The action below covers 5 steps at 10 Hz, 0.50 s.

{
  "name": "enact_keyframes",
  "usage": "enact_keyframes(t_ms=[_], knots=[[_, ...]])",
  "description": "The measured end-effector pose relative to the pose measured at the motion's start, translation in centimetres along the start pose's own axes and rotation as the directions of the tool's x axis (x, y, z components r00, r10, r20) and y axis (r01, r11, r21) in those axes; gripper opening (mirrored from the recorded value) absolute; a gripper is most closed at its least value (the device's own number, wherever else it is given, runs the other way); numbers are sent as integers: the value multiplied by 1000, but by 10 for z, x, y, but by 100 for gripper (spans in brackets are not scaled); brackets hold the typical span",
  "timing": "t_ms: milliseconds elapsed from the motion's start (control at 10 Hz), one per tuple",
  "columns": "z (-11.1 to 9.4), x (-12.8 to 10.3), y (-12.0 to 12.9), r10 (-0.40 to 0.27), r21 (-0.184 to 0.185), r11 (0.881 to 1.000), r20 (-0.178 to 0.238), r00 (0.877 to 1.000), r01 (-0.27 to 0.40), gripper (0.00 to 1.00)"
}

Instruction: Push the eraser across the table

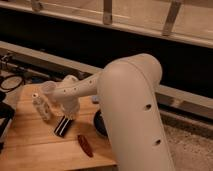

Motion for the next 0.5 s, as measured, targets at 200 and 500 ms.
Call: enact_keyframes(t_ms=[200,500], knots=[[-6,0,-7,15,10,1000,15,1000,-15,0],[-2,0,-32,70,23,997,2,998,-70,0]])
